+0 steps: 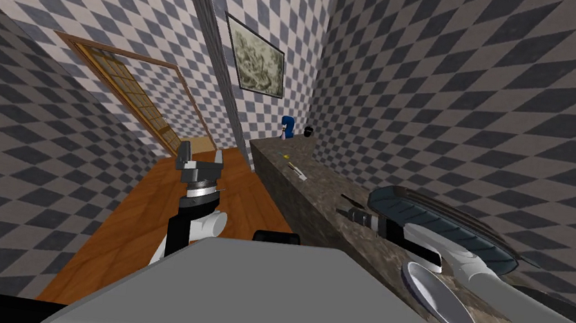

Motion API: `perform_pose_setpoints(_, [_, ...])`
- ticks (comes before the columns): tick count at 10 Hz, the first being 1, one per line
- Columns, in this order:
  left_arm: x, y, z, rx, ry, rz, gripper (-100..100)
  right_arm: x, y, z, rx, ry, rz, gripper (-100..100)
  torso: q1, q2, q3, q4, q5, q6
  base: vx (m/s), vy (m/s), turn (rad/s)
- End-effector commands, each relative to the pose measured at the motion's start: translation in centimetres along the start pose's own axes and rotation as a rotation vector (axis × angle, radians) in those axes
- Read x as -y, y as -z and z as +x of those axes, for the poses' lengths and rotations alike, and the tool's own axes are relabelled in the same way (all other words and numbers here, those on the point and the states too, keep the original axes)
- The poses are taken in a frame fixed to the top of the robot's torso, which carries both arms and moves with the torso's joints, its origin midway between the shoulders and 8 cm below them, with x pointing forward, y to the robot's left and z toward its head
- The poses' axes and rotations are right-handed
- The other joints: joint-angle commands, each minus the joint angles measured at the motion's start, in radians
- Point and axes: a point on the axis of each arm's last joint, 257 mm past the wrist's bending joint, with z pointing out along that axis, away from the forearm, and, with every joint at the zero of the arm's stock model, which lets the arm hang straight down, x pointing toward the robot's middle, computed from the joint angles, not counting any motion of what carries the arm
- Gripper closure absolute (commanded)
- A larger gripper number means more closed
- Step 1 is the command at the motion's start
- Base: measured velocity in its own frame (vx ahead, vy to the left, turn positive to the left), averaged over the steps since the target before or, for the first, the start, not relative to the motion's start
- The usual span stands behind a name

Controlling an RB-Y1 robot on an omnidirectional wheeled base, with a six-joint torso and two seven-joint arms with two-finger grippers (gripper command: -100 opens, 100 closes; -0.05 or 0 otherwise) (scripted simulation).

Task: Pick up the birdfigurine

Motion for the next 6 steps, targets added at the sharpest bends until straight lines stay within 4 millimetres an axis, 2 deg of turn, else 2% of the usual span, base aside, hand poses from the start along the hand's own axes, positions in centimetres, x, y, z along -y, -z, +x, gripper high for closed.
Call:
perform_pose_setpoints(1, [0.0,0.0,0.0,0.000,0.000,0.000,0,2.1,1.2,0.5,-0.041,0.029,0.044,-100,0.000,0.000,0.000,0.000,0.000,0.000,0.029,0.006,0.133])
perform_pose_setpoints(2, [0.0,0.0,0.0,0.000,0.000,0.000,0,4.3,2.8,1.6,-0.102,0.070,0.098,-100,0.000,0.000,0.000,0.000,0.000,0.001,0.029,0.018,0.199])
perform_pose_setpoints(3, [0.0,0.0,0.0,0.000,0.000,0.000,0,4.9,3.3,1.6,-0.111,0.073,0.114,-100,0.000,0.000,0.000,0.000,0.000,0.001,0.023,0.017,0.122])
perform_pose_setpoints(5, [0.0,0.0,0.0,0.000,0.000,0.000,0,9.3,7.4,3.5,-0.234,0.149,0.227,-100,0.001,0.000,0.000,0.000,0.000,0.000,0.038,0.031,0.320])
perform_pose_setpoints(6, [0.0,0.0,0.0,0.000,0.000,0.000,0,9.5,7.7,3.2,-0.241,0.157,0.232,-100,0.001,-0.001,-0.001,0.000,0.000,0.000,0.038,0.009,0.078])
